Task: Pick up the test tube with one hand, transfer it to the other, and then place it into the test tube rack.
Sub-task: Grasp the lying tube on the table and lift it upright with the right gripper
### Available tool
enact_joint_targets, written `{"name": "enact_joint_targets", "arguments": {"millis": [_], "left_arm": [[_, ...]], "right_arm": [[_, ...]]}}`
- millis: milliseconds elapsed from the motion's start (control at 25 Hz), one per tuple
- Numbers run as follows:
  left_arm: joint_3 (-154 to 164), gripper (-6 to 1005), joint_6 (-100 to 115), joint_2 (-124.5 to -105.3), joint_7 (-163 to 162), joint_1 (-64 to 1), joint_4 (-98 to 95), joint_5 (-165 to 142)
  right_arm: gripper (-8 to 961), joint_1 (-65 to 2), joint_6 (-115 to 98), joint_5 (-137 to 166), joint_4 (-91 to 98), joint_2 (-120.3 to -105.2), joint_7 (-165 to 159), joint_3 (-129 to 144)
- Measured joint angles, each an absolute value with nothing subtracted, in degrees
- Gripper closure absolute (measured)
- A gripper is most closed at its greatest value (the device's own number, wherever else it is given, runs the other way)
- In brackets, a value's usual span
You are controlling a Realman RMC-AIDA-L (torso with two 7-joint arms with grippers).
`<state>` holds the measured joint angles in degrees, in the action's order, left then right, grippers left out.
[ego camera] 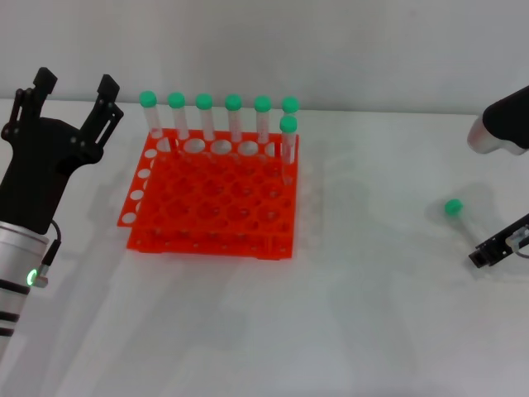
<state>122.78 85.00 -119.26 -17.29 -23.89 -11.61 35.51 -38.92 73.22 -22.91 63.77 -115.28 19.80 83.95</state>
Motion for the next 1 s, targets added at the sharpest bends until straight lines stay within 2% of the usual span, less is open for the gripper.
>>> {"name": "enact_joint_targets", "arguments": {"millis": [40,720,1000], "left_arm": [[122.78,156,85.0,-119.27,-17.38,-23.89,-11.66,35.51],[122.78,162,85.09,-119.27,-17.93,-23.9,-12.22,35.5],[122.78,165,85.08,-119.14,-18.7,-23.9,-12.14,35.18]], "right_arm": [[589,-38.93,73.36,-22.66,63.75,-115.26,19.87,83.95],[723,-39.44,73.78,-20.73,63.09,-115.4,20.21,85.11],[762,-37.06,73.1,-21.39,67.6,-115.4,21.0,84.41]]}}
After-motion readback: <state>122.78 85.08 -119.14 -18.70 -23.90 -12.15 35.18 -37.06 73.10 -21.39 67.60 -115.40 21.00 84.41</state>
